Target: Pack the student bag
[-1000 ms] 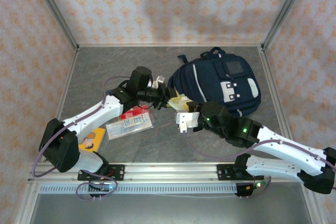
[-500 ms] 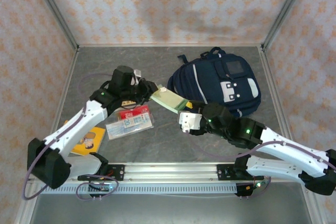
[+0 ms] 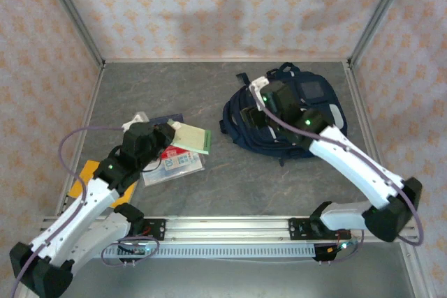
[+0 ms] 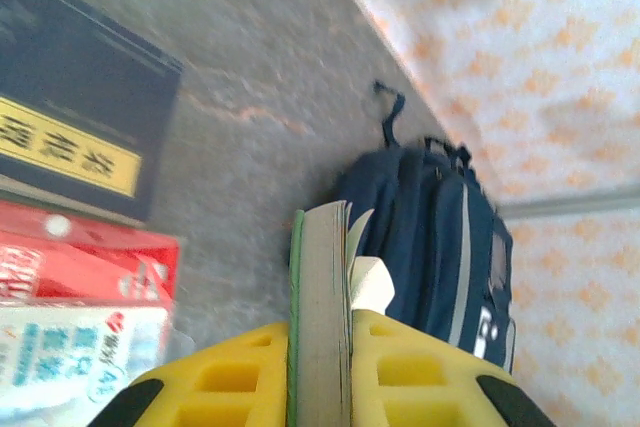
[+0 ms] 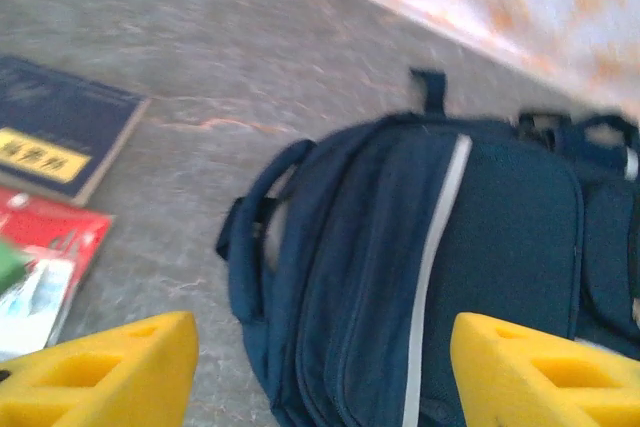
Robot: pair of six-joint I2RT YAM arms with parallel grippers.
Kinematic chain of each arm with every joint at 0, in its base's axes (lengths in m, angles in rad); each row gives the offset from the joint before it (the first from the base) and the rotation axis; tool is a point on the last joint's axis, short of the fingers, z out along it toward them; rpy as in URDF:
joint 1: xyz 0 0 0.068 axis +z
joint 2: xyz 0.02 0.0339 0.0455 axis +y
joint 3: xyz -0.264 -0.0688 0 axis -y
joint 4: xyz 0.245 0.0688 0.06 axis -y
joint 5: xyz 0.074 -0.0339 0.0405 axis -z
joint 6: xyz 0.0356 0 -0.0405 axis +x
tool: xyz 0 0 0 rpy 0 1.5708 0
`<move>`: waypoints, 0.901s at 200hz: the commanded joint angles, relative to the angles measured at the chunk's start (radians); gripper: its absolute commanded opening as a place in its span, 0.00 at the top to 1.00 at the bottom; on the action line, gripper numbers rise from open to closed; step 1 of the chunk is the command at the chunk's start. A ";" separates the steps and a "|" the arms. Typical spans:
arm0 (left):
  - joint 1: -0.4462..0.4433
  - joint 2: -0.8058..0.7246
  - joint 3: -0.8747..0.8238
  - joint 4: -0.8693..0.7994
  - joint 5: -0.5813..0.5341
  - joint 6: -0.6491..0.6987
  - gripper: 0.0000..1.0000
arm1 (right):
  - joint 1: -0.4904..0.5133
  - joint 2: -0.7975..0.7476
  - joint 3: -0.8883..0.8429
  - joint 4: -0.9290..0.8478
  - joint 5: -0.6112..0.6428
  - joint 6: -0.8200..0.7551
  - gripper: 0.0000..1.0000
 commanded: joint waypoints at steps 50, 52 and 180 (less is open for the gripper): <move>0.010 -0.087 -0.059 0.099 -0.082 -0.002 1.00 | -0.131 0.442 0.268 -0.252 0.023 0.222 0.11; 0.010 -0.086 -0.058 0.099 -0.079 -0.001 1.00 | -0.133 0.451 0.274 -0.254 0.023 0.220 0.11; 0.010 -0.070 -0.055 0.117 -0.054 0.053 1.00 | -0.184 0.650 0.378 -0.255 -0.007 0.157 0.96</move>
